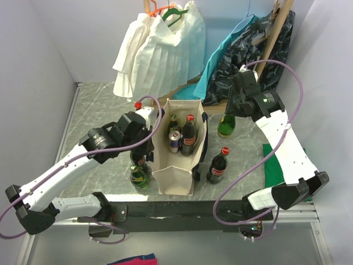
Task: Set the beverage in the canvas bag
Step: Place the drink in the canvas bag.
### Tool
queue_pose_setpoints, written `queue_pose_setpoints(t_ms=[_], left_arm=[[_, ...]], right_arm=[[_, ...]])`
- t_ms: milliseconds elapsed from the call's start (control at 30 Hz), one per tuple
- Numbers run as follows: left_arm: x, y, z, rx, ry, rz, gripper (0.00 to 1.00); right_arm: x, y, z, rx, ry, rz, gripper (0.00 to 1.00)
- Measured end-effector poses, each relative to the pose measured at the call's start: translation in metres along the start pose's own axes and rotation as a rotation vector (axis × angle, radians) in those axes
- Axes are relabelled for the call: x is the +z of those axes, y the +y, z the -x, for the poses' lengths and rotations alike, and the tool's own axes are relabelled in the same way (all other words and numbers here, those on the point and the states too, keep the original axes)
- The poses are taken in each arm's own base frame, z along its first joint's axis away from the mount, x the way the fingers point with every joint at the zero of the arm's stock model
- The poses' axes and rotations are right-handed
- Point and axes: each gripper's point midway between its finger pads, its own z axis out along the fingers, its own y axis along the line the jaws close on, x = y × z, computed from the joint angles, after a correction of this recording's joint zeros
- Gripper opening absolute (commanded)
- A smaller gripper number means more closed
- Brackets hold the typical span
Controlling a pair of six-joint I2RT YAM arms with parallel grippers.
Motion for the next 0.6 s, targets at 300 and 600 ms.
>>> queue_pose_setpoints(t_ms=[300, 600], left_arm=[[0.0, -0.003, 0.0, 0.012, 0.008, 0.007, 0.01], [0.0, -0.004, 0.0, 0.019, 0.006, 0.01, 0.01]], right_arm=[[-0.024, 0.003, 0.028, 0.019, -0.081, 0.037, 0.0], [-0.057, 0.004, 0.051, 0.035, -0.151, 0.081, 0.0]])
